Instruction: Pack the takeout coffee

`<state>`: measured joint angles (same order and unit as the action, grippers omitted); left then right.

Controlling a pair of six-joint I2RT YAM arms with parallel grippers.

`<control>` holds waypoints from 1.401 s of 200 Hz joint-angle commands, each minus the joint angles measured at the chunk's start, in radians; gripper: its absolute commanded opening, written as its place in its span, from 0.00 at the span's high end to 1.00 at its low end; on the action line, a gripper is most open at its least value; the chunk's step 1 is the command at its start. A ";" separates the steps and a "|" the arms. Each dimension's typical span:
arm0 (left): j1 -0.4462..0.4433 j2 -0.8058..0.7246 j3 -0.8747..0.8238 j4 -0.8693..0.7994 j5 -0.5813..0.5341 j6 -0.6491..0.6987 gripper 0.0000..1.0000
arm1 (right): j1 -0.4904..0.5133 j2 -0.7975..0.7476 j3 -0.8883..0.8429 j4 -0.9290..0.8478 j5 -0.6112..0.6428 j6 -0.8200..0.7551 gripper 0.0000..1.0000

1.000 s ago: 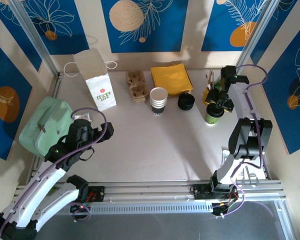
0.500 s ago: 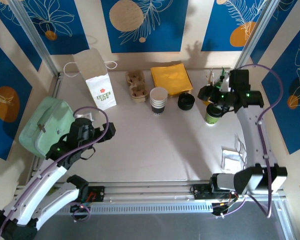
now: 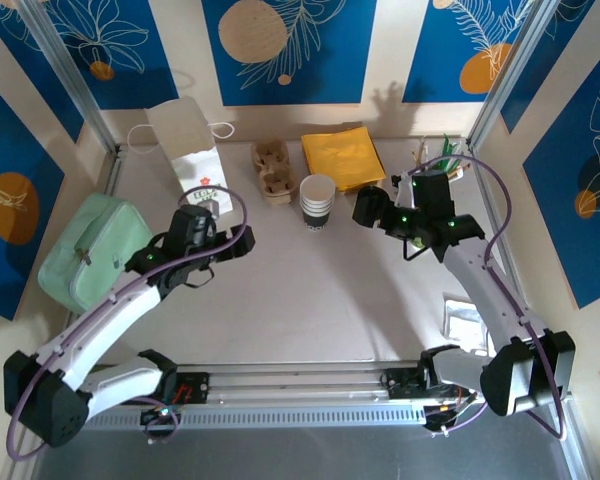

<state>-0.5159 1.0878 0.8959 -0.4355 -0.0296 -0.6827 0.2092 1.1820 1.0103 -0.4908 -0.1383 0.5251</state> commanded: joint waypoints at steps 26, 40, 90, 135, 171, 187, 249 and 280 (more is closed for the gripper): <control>-0.040 0.181 0.135 0.116 -0.020 -0.045 0.13 | 0.012 -0.068 -0.157 0.238 0.089 0.012 0.17; -0.045 0.239 0.170 0.140 -0.031 -0.053 0.15 | 0.029 -0.082 -0.215 0.302 0.111 0.005 0.17; -0.044 0.424 0.308 0.170 -0.116 -0.065 0.18 | 0.116 -0.093 -0.355 0.484 0.188 -0.008 0.17; -0.026 0.598 0.437 0.172 -0.162 -0.088 0.29 | 0.141 -0.059 -0.386 0.546 0.227 -0.016 0.17; -0.002 0.722 0.544 0.152 -0.168 -0.106 0.43 | 0.138 -0.048 -0.384 0.549 0.238 -0.010 0.17; 0.007 0.756 0.564 0.159 -0.184 -0.113 0.46 | 0.138 -0.048 -0.384 0.548 0.239 -0.010 0.17; 0.042 0.844 0.589 0.204 -0.190 -0.143 0.51 | 0.122 -0.042 -0.380 0.540 0.243 -0.002 0.17; 0.055 0.870 0.595 0.227 -0.177 -0.147 0.56 | 0.116 -0.041 -0.381 0.540 0.240 0.001 0.17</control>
<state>-0.4767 1.9339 1.4525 -0.2440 -0.2073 -0.8162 0.3325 1.1320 0.6254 0.0380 0.0910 0.5247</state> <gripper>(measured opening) 0.460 0.831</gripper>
